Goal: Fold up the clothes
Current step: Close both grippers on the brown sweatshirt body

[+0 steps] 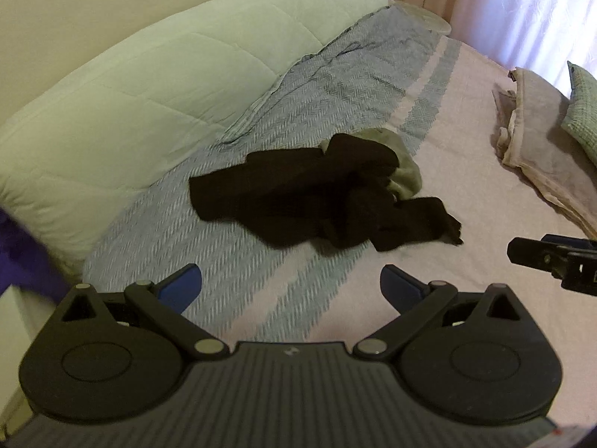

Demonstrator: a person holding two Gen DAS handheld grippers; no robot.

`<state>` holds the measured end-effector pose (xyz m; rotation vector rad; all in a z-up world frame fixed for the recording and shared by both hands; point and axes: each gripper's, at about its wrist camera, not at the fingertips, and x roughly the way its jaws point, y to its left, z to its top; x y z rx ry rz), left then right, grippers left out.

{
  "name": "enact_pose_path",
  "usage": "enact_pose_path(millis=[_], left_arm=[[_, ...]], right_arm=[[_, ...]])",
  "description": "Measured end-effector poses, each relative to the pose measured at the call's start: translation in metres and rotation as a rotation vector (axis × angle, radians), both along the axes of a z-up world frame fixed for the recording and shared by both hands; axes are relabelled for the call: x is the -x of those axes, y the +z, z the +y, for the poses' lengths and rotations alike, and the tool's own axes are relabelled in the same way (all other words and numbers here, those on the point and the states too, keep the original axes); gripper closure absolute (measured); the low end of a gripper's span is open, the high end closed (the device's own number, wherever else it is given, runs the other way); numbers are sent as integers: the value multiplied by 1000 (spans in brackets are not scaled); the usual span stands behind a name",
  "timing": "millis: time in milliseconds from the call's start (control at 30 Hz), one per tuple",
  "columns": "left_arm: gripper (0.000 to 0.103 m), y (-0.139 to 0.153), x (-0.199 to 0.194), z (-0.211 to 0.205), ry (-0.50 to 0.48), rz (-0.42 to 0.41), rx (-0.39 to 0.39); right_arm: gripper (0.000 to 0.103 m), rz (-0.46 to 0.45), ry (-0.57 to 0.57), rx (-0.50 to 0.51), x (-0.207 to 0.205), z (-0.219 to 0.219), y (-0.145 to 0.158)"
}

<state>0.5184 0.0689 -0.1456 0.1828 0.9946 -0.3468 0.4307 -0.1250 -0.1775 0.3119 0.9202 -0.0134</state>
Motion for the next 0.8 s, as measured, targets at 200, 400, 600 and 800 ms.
enact_pose_path(millis=[200,400,600,800], left_arm=[[3,-26,-56,-10,-46,4,-1],[5,-59,-100,-26,-83,17,4],[13,-105,-138,-41,-145,27,28],[23,-159,-172,-57,-231,30,14]], right_arm=[[40,29,-20,3,-51,2,-27],[40,45,-28,-5,-91,-1,-61],[40,72,-67,-69,-125,-9,-117],[40,103,-169,-199,-162,-16,-179]])
